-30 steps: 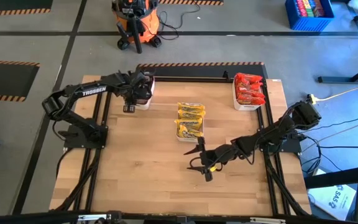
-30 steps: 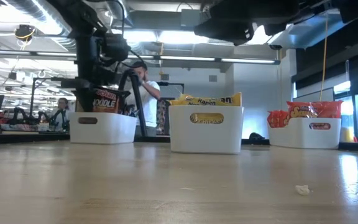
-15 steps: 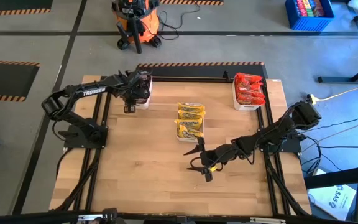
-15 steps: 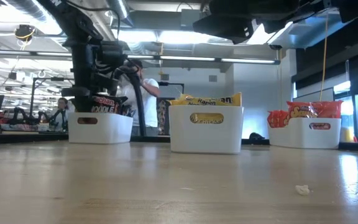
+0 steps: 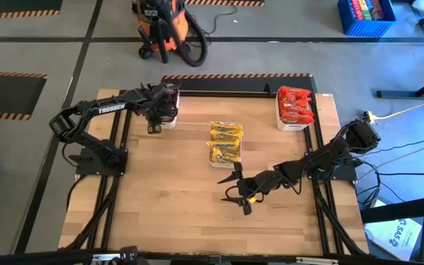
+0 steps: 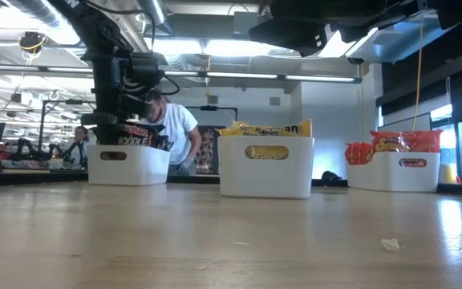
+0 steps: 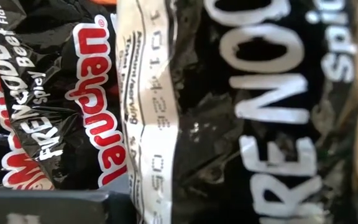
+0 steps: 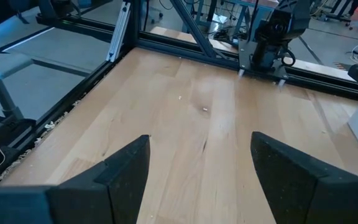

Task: Sort Maruchan noodles
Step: Put the black noodle pack into the white left bin

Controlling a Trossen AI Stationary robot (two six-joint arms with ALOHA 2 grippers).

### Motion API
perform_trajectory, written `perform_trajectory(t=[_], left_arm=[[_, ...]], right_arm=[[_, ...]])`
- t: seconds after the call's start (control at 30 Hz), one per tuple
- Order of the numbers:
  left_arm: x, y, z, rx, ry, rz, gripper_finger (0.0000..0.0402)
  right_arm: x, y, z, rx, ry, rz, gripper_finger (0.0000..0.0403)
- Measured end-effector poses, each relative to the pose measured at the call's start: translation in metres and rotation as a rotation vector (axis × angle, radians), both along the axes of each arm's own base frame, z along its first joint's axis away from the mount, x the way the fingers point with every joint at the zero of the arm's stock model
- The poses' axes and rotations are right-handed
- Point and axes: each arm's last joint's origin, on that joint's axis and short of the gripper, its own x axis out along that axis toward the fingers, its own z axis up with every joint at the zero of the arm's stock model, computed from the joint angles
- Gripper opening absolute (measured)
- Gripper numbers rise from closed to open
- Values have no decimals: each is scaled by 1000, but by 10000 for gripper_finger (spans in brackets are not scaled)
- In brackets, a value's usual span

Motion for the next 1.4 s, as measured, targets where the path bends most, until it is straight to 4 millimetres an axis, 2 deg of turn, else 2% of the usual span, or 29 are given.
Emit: perform_trajectory(t=[0.13, 0.47, 0.73, 0.87, 1.07, 1.4], left_arm=[[-1, 1, 0, 33, 21, 62, 156], [0, 0, 0, 56, 34, 75, 164], [2, -2, 0, 80, 57, 57, 229], [3, -7, 4, 123, 91, 58, 246], [-1, -13, 32, 150, 29, 74, 248], [-17, -29, 79, 218, -199, 73, 248]], right_arm=[[0, 0, 0, 2, 0, 2, 260], [0, 0, 0, 3, 0, 1, 260], [0, 0, 0, 3, 0, 0, 260], [0, 0, 0, 6, 1, 10, 260], [0, 0, 0, 6, 2, 12, 260], [0, 0, 0, 6, 1, 12, 260]])
